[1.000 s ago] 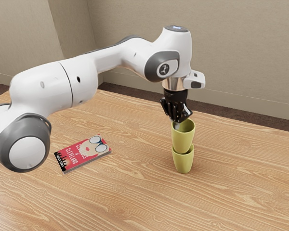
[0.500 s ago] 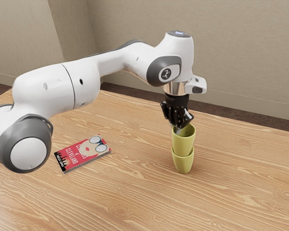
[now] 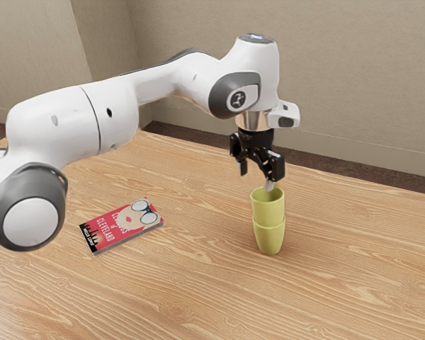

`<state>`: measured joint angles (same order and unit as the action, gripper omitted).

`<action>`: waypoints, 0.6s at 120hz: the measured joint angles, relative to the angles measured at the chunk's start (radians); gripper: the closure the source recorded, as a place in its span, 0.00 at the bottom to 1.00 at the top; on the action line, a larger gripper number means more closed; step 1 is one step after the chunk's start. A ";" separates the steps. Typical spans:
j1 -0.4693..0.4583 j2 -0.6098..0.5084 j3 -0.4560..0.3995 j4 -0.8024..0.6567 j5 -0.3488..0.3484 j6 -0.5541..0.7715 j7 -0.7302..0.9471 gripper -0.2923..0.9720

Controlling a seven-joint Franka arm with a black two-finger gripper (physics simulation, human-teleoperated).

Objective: Place the left cup onto the right cup

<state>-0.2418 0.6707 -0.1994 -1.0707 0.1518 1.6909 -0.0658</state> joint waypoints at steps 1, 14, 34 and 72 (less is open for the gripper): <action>0.000 -0.007 0.000 -0.004 0.000 0.000 0.000 0.28; 0.004 -0.108 0.002 -0.084 0.004 0.001 -0.003 0.26; 0.071 -0.349 0.002 -0.343 -0.007 0.001 -0.021 0.25; 0.162 -0.579 0.008 -0.557 -0.023 -0.008 -0.022 0.23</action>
<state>-0.0803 0.0913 -0.1916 -1.6276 0.1288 1.6826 -0.0877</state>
